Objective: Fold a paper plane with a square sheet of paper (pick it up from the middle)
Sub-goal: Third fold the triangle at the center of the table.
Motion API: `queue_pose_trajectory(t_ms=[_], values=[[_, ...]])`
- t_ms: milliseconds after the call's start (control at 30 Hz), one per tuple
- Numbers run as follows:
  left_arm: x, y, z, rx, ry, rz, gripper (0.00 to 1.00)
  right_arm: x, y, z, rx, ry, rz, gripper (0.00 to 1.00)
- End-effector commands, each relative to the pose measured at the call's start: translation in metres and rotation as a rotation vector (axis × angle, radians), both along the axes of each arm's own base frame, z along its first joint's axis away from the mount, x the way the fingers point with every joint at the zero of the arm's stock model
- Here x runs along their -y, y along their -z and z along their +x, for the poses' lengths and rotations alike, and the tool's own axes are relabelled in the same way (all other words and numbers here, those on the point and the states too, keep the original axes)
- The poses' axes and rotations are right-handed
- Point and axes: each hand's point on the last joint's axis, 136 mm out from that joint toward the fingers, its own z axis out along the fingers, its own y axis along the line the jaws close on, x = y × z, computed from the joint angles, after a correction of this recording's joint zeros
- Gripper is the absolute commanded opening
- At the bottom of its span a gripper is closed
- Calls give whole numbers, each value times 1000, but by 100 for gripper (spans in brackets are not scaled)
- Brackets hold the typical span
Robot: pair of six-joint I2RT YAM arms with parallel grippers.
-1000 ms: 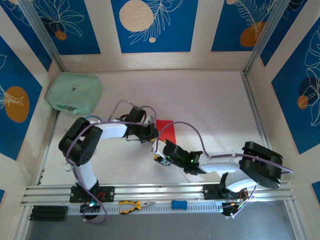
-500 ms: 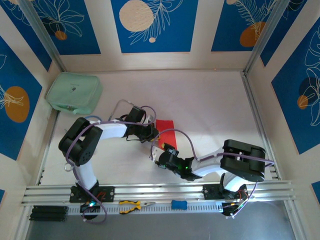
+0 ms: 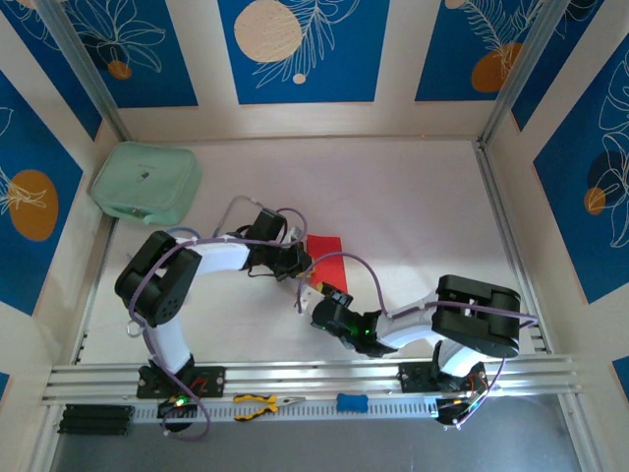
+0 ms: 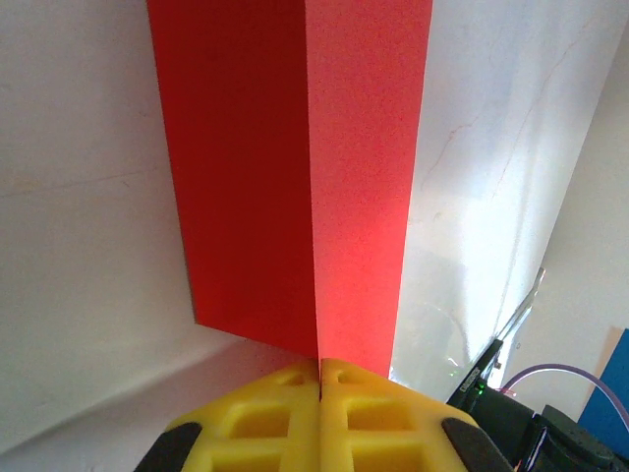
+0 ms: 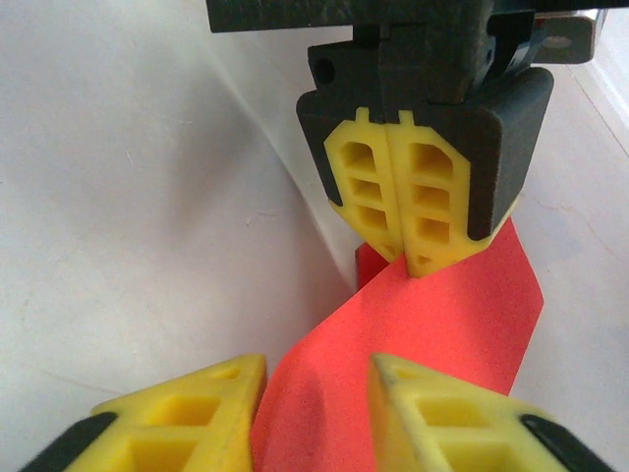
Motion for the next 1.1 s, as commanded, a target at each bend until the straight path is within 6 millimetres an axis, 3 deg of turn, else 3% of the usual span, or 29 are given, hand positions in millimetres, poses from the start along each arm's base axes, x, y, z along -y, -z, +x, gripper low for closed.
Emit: queue_pose_trajectory(t_ms=[0,233,700,1067], values=[[-1,-11,-1,15,13,-20,0,4,-9,1,21,31,47,28],[-1,-12,0,18,12,-20,0,7,-10,0,14,43,63,20],[-2,-11,0,15,10,-18,0,6,-12,-2,-31,36,109,22],[-1,-11,0,15,11,-17,0,8,-10,1,-43,49,101,10]])
